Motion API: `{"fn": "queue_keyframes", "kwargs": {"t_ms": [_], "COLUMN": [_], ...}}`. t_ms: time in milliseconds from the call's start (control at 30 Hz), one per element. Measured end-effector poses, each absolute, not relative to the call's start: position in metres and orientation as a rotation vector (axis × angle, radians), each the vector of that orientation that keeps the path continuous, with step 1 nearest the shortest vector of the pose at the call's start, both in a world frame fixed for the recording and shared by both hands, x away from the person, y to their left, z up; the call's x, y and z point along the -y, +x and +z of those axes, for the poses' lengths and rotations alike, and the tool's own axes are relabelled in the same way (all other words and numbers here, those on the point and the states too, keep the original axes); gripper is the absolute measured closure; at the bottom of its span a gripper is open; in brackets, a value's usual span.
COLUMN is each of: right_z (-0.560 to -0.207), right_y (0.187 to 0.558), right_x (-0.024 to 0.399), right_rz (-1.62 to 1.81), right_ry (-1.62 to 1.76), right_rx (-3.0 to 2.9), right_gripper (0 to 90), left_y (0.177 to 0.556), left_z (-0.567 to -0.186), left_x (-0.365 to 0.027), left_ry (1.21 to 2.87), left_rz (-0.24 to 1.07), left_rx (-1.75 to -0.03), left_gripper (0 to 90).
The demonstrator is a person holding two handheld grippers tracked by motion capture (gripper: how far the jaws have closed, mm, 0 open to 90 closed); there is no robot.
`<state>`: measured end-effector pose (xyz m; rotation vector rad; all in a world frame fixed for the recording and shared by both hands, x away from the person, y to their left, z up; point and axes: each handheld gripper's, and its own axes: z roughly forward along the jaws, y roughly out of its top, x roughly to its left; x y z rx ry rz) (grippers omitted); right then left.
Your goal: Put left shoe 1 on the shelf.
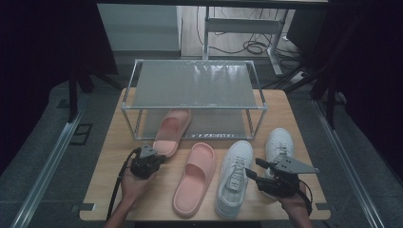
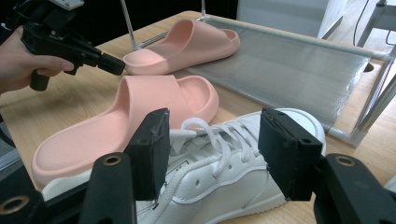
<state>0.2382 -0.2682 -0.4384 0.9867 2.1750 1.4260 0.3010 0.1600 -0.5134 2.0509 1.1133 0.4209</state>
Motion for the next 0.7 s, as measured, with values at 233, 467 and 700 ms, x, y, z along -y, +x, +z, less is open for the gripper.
{"fn": "queue_keyframes", "kwargs": {"t_ms": [233, 467, 700], "right_z": [-0.439, -0.440, -0.440], "right_y": [0.238, 0.238, 0.238], "right_x": [0.269, 0.268, 0.267], "right_rz": [1.421, 1.420, 1.410], "right_ry": [0.987, 0.981, 0.983], "right_rx": [-2.171, -2.175, -2.179], "right_gripper": [44.6, 44.7, 44.6], "left_y": [0.301, 0.297, 0.300], "left_z": [-0.523, -0.521, -0.523], "left_x": [-0.167, -0.169, -0.172], "left_ry": [2.033, 2.038, 2.030], "left_rz": [0.419, 0.423, 0.425], "left_rx": [-1.140, -1.135, -1.152], "left_gripper": [90.0, 90.0, 90.0]}}
